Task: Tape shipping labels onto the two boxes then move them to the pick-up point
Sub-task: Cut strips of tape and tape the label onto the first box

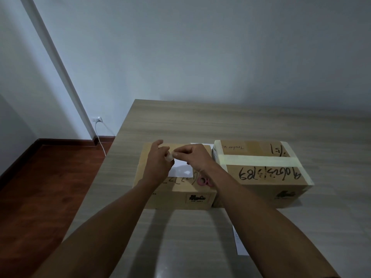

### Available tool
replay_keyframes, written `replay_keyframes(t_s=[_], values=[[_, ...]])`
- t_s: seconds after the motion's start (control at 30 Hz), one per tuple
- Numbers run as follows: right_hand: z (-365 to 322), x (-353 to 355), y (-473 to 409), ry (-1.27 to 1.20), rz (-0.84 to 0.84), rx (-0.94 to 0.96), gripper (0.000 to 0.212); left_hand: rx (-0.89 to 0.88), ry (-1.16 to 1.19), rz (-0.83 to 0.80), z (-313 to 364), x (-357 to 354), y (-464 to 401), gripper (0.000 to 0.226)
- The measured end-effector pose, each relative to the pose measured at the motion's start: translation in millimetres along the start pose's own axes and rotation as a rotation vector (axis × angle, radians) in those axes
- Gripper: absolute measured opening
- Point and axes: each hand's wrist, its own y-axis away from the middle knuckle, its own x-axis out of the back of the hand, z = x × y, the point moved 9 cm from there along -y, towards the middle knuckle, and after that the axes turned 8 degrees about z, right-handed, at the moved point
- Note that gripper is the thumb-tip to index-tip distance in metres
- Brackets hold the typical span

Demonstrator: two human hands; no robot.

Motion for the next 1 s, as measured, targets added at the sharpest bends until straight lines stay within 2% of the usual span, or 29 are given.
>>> replay_keyframes(t_s=[0.1,0.37,0.77,0.9,1.0], values=[[-3.9,3.1,-2.6,-0.006,0.012,0.025,0.018,-0.03,-0.029,-0.005,2.1,-1.7,-0.8,0.01],[1.5,-7.0,-3.9,-0.134,0.028,-0.032,0.044,-0.112,-0.02,-0.023,2.1,-7.5,-3.3,0.012],[17.2,-11.2,-9.3,-0.137,-0.009,-0.101,0.045,-0.19,-0.055,-0.012,18.2,-3.5,5.9,0.019],[11.4,-12.6,-7.0,-0.11,-0.011,-0.072,0.045,-0.158,-0.057,-0.029,9.0,-10.0,6.6,0.016],[8.0,-11.8,-7.0,-0.046,0.01,-0.046,0.052,-0.13,-0.025,0.03,7.9,-5.3,8.2,0.012]])
